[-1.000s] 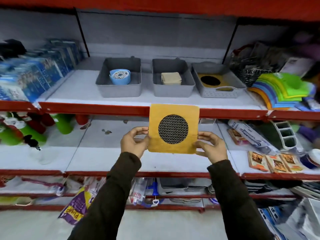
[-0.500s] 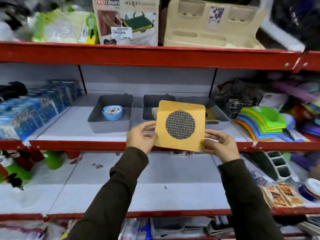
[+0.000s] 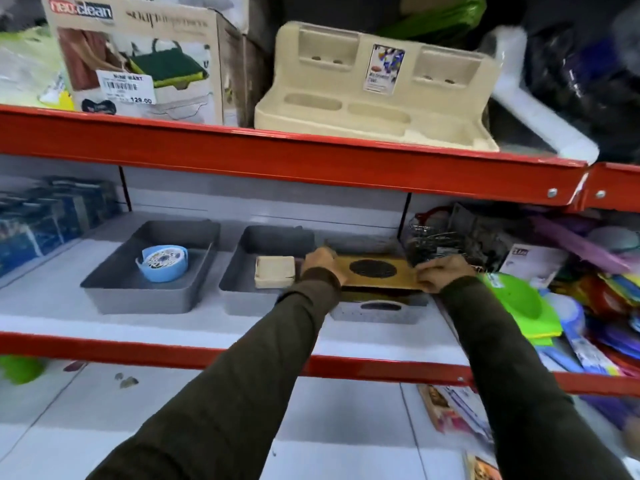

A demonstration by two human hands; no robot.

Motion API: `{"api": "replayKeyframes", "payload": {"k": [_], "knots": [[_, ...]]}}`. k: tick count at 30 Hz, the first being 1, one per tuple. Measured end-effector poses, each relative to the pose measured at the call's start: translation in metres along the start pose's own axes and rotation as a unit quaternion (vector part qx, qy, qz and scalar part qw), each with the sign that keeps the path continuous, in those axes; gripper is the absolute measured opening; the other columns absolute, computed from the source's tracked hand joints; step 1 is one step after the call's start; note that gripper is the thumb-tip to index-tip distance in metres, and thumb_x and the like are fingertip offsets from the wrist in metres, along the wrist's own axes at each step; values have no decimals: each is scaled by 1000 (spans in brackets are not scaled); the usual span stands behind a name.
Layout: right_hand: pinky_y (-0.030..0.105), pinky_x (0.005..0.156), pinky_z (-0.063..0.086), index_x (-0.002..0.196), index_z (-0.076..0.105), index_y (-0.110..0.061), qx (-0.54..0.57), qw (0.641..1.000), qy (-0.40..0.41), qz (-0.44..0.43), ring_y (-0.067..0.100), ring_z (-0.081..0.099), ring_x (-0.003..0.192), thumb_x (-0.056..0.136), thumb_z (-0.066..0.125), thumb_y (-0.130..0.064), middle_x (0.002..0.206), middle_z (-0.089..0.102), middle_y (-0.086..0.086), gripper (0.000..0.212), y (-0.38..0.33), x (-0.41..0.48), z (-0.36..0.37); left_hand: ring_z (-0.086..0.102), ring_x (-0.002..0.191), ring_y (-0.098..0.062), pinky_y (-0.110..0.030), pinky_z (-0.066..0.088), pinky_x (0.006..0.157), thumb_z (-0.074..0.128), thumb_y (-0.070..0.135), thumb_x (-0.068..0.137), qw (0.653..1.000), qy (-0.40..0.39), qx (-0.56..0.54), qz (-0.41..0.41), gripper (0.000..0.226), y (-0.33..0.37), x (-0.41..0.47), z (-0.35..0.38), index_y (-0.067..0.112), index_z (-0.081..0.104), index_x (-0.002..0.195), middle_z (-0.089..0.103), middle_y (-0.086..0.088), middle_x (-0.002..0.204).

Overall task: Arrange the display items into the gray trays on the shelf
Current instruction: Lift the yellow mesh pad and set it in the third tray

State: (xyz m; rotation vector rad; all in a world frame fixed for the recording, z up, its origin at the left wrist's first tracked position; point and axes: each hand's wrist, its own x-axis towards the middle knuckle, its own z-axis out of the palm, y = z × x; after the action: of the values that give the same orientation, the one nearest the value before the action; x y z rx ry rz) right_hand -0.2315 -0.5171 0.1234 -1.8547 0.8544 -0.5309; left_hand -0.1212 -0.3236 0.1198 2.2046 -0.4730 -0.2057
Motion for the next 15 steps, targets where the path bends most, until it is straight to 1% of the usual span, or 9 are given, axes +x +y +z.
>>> {"api": "replayKeyframes", "payload": {"k": [2, 4, 6, 7, 8, 9, 11, 13, 15], "knots": [[45, 70, 59, 59, 68, -14, -28, 999, 15, 5, 33, 65, 73, 77, 69, 11, 85, 70, 22, 30, 3, 13, 4, 65, 111, -37, -37, 51, 103, 65, 26, 86, 1000, 7, 17, -1, 32, 1, 7, 8, 11, 72, 113, 71, -16, 120], [44, 74, 62, 61, 72, -14, -64, 998, 26, 0, 31, 70, 72, 77, 72, 4, 83, 74, 16, 24, 5, 21, 9, 65, 111, -37, -39, 51, 104, 62, 24, 90, 999, 9, 38, 3, 32, 1, 13, 14, 11, 71, 117, 71, -16, 120], [42, 80, 62, 74, 77, -11, -105, 994, 27, -20, 29, 72, 76, 81, 75, -14, 88, 76, 13, 8, 6, 23, 13, 64, 116, -38, -44, 51, 107, 62, 22, 92, 998, 9, 59, 4, 36, 1, 16, 18, 9, 67, 125, 69, -17, 124], [42, 84, 60, 81, 79, -11, -133, 990, 25, -33, 30, 72, 80, 84, 73, -24, 90, 76, 12, 15, 6, 23, 15, 64, 116, -38, -46, 51, 106, 62, 21, 92, 998, 12, 65, 6, 35, 1, 17, 19, 8, 66, 124, 69, -18, 123], [43, 88, 58, 87, 80, -11, -167, 985, 21, -43, 32, 71, 85, 85, 70, -31, 93, 76, 12, 22, 6, 24, 17, 65, 114, -38, -47, 52, 105, 63, 21, 92, 997, 16, 72, 9, 33, 0, 19, 20, 7, 67, 121, 70, -18, 120], [43, 91, 57, 91, 79, -10, -192, 980, 20, -49, 34, 70, 91, 86, 68, -32, 98, 76, 13, 25, 5, 23, 18, 66, 112, -38, -47, 52, 104, 65, 21, 91, 997, 19, 78, 12, 31, 0, 19, 21, 7, 68, 118, 71, -18, 117], [42, 96, 54, 95, 78, -8, -237, 970, 18, -57, 35, 68, 100, 85, 67, -24, 104, 75, 15, 21, 2, 22, 22, 66, 111, -38, -46, 53, 103, 67, 20, 89, 996, 19, 84, 18, 31, 0, 19, 23, 7, 69, 117, 71, -17, 116], [40, 97, 53, 94, 78, -8, -263, 963, 16, -64, 34, 67, 101, 84, 67, -16, 105, 74, 16, 16, -1, 20, 26, 66, 111, -38, -44, 54, 102, 65, 17, 90, 995, 14, 92, 27, 28, -1, 18, 27, 8, 69, 116, 71, -16, 116], [43, 97, 53, 93, 76, -7, -273, 959, 13, -76, 37, 66, 100, 85, 63, -12, 105, 72, 19, 16, -2, 13, 32, 66, 112, -37, -43, 53, 102, 63, 15, 92, 994, 10, 99, 42, 27, -2, 15, 30, 10, 69, 118, 71, -15, 118]]}}
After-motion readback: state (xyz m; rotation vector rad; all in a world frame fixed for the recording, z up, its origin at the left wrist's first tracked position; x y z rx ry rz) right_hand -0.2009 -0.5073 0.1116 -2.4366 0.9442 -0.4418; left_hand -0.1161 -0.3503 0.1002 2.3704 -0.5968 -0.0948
